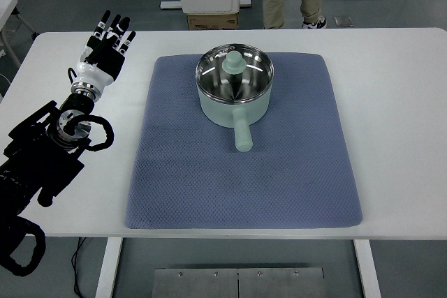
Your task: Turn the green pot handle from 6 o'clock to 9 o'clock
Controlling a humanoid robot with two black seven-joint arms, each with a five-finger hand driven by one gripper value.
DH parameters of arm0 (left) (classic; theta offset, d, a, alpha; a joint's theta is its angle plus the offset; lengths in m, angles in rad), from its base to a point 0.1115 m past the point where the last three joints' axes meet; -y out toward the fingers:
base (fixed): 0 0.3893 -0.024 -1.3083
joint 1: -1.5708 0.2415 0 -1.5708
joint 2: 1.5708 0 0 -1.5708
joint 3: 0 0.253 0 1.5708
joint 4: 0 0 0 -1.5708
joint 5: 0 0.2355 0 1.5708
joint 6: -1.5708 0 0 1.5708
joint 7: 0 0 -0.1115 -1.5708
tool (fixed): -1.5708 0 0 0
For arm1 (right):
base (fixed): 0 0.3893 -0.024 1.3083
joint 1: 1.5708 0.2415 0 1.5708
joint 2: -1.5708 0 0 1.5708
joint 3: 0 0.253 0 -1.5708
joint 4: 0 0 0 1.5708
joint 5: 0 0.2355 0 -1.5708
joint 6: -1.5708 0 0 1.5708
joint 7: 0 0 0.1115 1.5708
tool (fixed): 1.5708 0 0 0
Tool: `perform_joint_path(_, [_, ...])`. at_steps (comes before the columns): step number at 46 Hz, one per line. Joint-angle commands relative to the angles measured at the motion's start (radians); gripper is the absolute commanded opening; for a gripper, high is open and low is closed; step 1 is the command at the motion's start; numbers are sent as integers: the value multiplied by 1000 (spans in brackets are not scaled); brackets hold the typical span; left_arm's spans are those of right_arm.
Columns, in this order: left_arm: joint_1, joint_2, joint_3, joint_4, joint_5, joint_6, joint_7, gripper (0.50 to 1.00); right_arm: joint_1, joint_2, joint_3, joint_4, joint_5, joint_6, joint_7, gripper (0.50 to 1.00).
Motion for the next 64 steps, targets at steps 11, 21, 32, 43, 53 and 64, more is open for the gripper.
perform_joint_path(11, [-2,-2,0,0,0,3,1,1000,0,0,0,0,0,0,0,1000])
perform_joint_path(21, [0,-2,2,0,0,3,1,1000,0,0,0,0,0,0,0,1000])
perform_joint_path(32, [1,0,0,0,0,3,1,1000,0,0,0,0,0,0,0,1000])
perform_joint_path(43, [1,0,0,0,-2,3,1,1000,0,0,0,0,0,0,0,1000])
perform_joint_path(53, [3,0,0,0,-2,3,1,1000,0,0,0,0,0,0,0,1000])
perform_joint_path(64, [1,0,0,0,-2,3,1,1000,0,0,0,0,0,0,0,1000])
